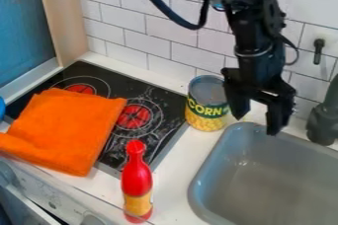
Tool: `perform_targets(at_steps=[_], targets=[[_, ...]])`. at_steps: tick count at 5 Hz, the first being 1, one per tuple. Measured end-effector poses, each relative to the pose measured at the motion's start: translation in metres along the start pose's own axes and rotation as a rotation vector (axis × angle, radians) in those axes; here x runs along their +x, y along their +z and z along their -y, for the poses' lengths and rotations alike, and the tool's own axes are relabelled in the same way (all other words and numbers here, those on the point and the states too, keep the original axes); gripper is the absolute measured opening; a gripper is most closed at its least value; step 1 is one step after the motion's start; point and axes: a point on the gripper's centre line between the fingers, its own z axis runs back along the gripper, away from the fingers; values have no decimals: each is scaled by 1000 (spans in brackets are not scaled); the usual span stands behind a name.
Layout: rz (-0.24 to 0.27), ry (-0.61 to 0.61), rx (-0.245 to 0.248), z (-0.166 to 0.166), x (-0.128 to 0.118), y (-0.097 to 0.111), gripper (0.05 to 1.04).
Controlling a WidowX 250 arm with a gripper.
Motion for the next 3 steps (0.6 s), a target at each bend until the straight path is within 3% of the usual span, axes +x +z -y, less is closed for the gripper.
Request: perform_targets(at_steps=[1, 2, 3], targets=[[31, 7, -4, 1, 16, -2, 1001], [30, 37, 1, -1, 22, -6, 1001], [-33, 63, 50, -9, 18, -5, 1001]])
